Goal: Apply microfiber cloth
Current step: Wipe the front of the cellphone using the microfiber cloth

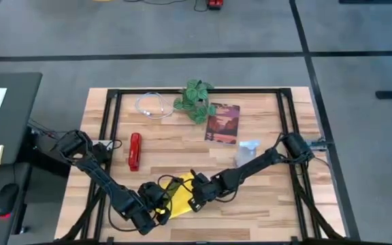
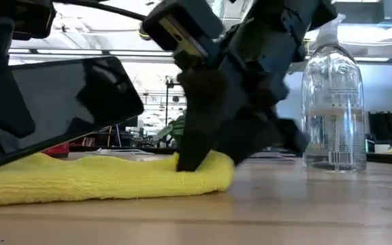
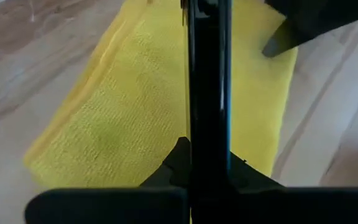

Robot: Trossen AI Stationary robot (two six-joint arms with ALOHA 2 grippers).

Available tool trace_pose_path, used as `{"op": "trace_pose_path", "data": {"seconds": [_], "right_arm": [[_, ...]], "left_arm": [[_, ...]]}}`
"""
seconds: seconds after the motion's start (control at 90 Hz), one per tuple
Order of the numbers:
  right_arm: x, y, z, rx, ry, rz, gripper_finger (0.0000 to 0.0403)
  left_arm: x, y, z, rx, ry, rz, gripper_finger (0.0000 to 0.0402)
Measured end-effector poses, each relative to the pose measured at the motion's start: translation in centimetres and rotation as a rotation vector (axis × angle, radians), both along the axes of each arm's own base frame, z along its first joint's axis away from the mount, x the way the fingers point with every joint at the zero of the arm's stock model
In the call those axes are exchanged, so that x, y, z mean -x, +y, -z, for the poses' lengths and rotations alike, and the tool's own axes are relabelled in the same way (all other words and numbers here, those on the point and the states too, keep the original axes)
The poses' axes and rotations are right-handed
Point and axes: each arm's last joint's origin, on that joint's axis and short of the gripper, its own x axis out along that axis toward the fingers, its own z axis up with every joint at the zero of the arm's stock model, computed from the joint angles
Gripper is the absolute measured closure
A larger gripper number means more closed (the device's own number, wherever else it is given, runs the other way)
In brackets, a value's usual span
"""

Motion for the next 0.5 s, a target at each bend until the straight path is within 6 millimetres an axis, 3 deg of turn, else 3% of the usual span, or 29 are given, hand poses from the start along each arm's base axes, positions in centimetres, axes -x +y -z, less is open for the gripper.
{"op": "trace_pose_path", "data": {"seconds": [0.178, 0.5], "right_arm": [[-0.1, 1.4, -1.3, -0.019, -0.114, -0.062, 0.0397], [1.3, 2.9, -7.3, 0.164, -0.365, -0.115, 0.0401]], "left_arm": [[0.7, 0.2, 1.5, 0.084, -0.067, -0.061, 0.0401], [0.3, -0.6, 1.6, 0.189, -0.102, 0.020, 0.0401]]}}
